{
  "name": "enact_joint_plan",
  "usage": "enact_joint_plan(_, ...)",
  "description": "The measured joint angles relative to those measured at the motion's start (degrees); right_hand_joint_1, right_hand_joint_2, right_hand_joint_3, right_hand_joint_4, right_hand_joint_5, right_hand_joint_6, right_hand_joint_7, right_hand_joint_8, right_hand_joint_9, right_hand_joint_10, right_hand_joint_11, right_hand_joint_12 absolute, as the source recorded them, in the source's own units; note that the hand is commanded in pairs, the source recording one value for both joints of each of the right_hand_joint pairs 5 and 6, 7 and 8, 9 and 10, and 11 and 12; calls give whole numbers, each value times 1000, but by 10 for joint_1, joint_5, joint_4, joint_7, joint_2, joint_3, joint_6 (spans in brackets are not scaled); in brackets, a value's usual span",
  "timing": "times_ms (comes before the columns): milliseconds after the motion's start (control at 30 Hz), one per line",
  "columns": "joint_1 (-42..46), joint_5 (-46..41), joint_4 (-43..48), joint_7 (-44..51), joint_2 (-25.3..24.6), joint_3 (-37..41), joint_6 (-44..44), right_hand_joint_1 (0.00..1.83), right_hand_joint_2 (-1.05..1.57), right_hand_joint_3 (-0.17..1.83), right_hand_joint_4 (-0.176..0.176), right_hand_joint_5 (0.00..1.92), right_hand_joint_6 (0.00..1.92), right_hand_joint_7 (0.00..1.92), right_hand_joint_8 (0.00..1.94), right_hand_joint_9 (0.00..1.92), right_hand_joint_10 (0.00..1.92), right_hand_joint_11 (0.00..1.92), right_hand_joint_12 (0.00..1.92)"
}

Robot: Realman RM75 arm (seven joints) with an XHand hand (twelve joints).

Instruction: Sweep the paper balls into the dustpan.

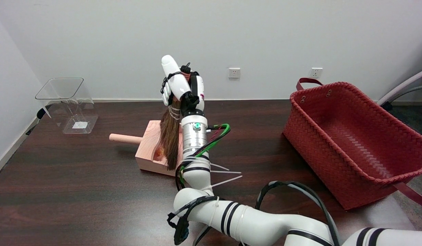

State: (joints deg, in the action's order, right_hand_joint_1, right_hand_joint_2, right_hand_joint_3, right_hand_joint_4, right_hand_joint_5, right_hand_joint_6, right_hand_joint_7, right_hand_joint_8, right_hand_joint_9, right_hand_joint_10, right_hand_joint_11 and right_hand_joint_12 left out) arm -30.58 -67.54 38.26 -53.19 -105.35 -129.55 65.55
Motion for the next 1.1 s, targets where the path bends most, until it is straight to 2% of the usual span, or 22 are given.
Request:
enact_joint_plan(400, 2, 19, 51, 43, 39, 2, 17, 672, 1571, -142, 0, 1920, 1920, 1920, 1920, 1920, 1920, 1920, 1920)
enact_joint_plan(767, 3, 27, 92, 91, 105, 10, 12, 675, 1571, -11, 0, 1920, 1920, 1920, 1920, 1920, 1920, 1920, 1920)
enact_joint_plan(1100, -2, 31, 80, 108, 150, 20, -11, 660, 1571, 90, 0, 1920, 1920, 1920, 1920, 1920, 1920, 1920, 1920)
